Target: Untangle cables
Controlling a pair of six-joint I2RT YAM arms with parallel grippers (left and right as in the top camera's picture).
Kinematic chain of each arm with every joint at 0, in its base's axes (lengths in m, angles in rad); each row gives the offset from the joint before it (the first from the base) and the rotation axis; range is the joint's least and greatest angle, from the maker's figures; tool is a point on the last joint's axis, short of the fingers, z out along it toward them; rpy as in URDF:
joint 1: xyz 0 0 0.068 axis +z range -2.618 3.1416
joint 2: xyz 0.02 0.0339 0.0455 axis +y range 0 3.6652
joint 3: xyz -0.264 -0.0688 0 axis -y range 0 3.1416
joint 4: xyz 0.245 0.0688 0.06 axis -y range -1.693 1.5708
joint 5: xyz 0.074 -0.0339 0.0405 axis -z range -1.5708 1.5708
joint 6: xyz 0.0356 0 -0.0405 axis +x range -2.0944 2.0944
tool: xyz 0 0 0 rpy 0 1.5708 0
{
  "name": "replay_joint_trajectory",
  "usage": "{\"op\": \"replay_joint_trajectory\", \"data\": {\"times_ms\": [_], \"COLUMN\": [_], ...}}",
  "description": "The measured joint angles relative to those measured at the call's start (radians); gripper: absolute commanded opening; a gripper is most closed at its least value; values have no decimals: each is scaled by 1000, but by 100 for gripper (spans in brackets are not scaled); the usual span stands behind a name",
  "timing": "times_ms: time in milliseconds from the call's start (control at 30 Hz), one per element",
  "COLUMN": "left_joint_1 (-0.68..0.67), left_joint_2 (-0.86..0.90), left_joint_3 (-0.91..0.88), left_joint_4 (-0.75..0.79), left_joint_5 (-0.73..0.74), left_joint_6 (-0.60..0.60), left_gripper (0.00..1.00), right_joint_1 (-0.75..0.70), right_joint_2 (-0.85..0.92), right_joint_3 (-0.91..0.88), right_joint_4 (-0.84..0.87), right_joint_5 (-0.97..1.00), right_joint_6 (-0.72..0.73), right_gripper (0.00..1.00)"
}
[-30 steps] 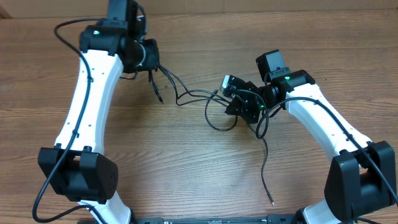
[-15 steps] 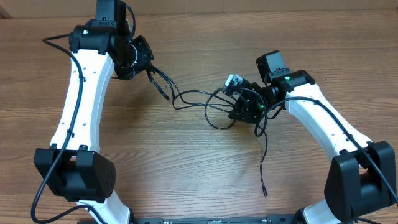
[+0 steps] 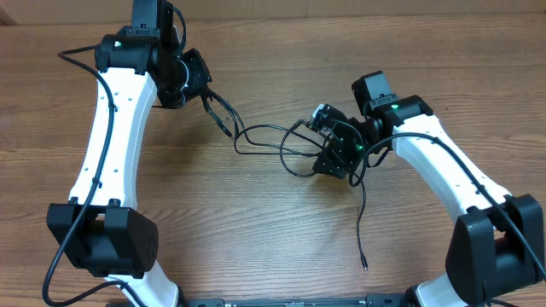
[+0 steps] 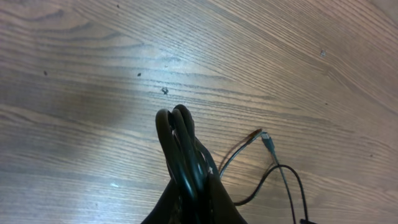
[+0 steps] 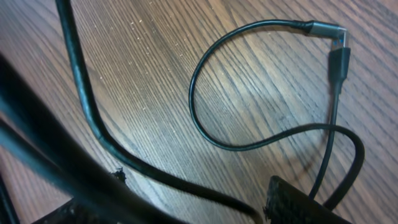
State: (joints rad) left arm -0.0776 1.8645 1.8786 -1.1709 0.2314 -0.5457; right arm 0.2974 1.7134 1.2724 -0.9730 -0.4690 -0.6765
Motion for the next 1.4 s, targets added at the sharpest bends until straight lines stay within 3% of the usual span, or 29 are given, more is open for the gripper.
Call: {"op": "replay_joint_trajectory", "data": {"times_ms": [67,267,433,533,700,1000,1167,1400], "left_joint_1": [0,0,0,0,3,3,3,-6], "left_joint_2": [0,0,0,0,0,0,0,0], "left_joint_3": [0,0,0,0,0,2,6,9], "left_joint_4": [3,6,26,88,148,77,-61,-274], "left_joint_5": [0,0,13,109,439,946,1054,1088], "left_joint_6": [12,65,100,203,480,874,1049,1278], "left_gripper": [4,4,4,4,4,4,5,5], "right_joint_1": [0,0,0,0,0,0,0,0], "right_joint_2": [-18,-137,-266,-322,-383,-441,-441,-441], "right_joint_3": [13,92,120,120,120,120,120,120], "right_joint_4": [-18,-74,-85,-84,-32,44,63,143], "right_joint_5": [2,3,2,2,2,2,1,2], "right_joint_6": [5,17,19,29,116,253,272,279], "right_gripper": [76,100,100,100,100,100,100,100]}}
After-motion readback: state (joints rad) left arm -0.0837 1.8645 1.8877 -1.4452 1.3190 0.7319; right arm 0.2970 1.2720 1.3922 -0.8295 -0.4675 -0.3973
